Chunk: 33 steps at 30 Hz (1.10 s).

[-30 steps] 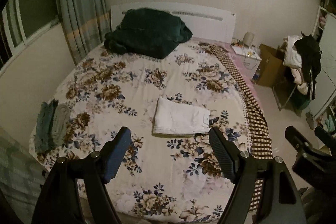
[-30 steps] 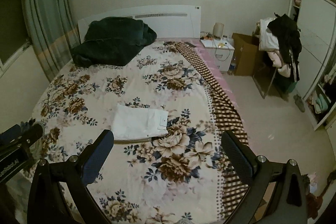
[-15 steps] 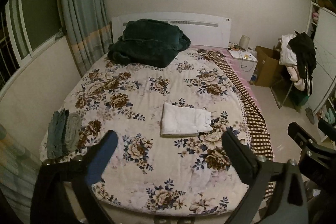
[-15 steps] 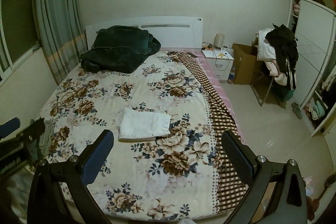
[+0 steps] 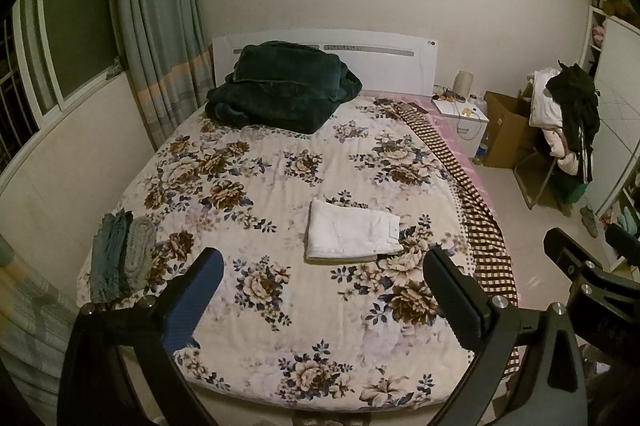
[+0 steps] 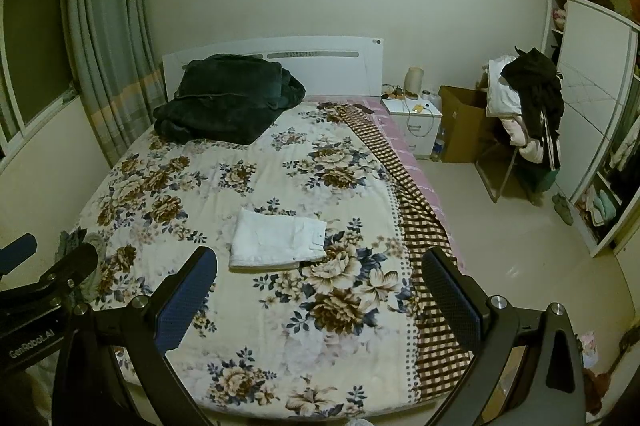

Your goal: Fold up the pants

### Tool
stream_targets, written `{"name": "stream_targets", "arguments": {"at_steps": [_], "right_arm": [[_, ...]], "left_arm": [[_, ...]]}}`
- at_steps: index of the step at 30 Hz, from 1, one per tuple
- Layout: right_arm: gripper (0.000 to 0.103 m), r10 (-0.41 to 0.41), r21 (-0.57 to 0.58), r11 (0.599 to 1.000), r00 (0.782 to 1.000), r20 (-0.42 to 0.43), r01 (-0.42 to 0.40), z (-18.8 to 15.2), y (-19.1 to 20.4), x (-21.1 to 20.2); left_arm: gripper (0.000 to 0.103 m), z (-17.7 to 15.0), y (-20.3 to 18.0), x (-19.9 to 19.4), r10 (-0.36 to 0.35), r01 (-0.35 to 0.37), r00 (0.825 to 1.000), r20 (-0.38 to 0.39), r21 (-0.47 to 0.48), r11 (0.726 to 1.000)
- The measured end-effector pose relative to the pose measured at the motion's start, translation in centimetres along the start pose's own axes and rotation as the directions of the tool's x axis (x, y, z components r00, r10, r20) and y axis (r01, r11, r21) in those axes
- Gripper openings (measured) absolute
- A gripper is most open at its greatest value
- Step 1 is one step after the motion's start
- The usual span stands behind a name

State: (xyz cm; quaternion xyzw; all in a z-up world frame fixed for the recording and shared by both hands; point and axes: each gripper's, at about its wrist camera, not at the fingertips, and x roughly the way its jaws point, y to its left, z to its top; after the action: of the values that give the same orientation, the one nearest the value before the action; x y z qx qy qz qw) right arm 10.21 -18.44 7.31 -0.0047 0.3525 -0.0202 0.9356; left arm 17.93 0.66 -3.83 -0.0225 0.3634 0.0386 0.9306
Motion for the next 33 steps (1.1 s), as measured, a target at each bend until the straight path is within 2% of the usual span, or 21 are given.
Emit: {"name": "stream_targets", "arguments": {"at_steps": [33], "right_arm": [[0.103,0.018,0.009,1.000,1.000,-0.017,-0.018,0.5,0.5,-0.8]], "left_arm": [[0.102,0.9,0.8,-0.8,0.009,-0.009,1.000,0.008,-0.010,1.000]]}}
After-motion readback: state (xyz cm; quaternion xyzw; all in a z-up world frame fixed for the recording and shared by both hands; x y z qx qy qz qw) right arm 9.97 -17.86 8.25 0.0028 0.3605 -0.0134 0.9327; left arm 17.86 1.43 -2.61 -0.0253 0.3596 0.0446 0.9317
